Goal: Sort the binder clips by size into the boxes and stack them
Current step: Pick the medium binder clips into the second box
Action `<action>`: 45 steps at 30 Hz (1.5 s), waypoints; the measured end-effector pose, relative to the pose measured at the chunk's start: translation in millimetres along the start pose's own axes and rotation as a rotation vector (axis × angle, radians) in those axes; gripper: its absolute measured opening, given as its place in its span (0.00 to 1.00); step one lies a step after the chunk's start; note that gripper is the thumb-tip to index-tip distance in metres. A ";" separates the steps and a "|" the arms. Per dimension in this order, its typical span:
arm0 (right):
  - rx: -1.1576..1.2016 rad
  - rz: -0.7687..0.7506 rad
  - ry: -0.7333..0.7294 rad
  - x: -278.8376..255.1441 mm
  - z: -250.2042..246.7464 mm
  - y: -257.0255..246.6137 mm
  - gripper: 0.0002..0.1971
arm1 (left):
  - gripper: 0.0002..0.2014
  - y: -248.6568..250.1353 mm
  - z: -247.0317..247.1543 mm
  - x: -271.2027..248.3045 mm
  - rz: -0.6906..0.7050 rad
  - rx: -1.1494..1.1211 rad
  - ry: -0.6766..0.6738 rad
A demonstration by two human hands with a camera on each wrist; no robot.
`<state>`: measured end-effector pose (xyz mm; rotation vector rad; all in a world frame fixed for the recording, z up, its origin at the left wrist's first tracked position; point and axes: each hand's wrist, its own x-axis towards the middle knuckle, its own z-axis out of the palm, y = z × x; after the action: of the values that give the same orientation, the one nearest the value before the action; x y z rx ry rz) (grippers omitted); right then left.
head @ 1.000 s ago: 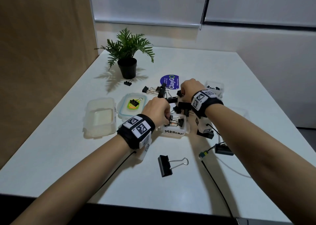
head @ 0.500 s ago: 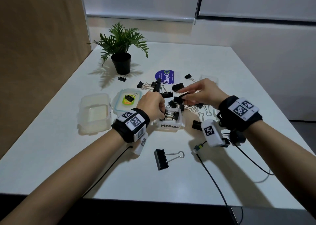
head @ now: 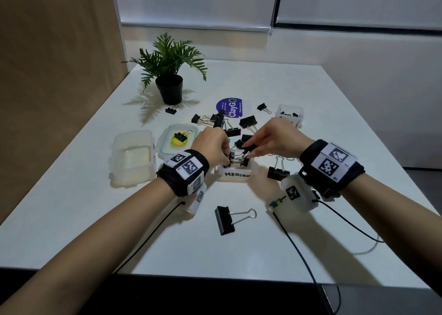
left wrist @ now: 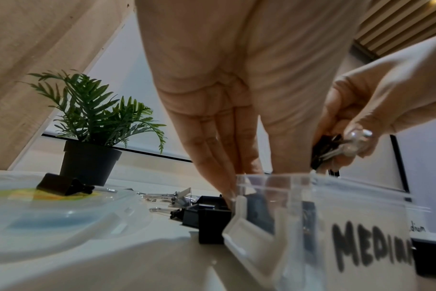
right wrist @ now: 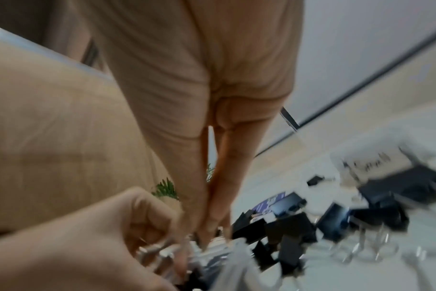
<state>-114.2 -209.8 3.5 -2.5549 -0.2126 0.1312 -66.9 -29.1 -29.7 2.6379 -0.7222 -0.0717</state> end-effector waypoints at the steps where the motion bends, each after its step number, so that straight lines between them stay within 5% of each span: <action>1: -0.040 -0.024 0.016 0.0 1.2 -1.3 0.12 | 0.04 0.1 -0.1 0.0 0.002 0.002 -0.002; 5: -0.324 -0.114 0.102 0.4 8.5 -4.3 0.08 | 0.04 -0.7 -0.1 1.0 0.001 0.002 -0.001; 11: -0.538 -0.201 0.037 1.0 14.3 -11.4 0.08 | 0.04 -1.0 -0.4 1.6 0.017 0.013 -0.001; 16: -0.720 -0.084 0.053 8.7 30.4 -20.9 0.08 | 0.04 -1.2 0.7 2.5 0.010 0.024 -0.007; 26: -0.547 0.141 0.128 17.3 44.2 -18.2 0.05 | 0.04 -3.7 1.0 4.6 0.029 0.039 -0.020; 33: -0.514 0.131 0.145 16.5 43.6 -17.8 0.08 | 0.08 -4.7 -5.2 9.2 0.045 0.018 -0.111; 39: -0.519 0.113 0.163 18.8 43.9 -18.3 0.19 | 0.13 -4.1 -0.3 15.2 0.017 0.071 -0.053; 45: -0.569 0.158 0.150 18.9 42.2 -14.7 0.16 | 0.11 -5.1 5.2 17.4 0.020 0.019 -0.043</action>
<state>-103.3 -171.8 -24.5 -3.1311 0.0184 -0.0751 -50.2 -35.7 -35.5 2.6538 -0.7672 -0.1170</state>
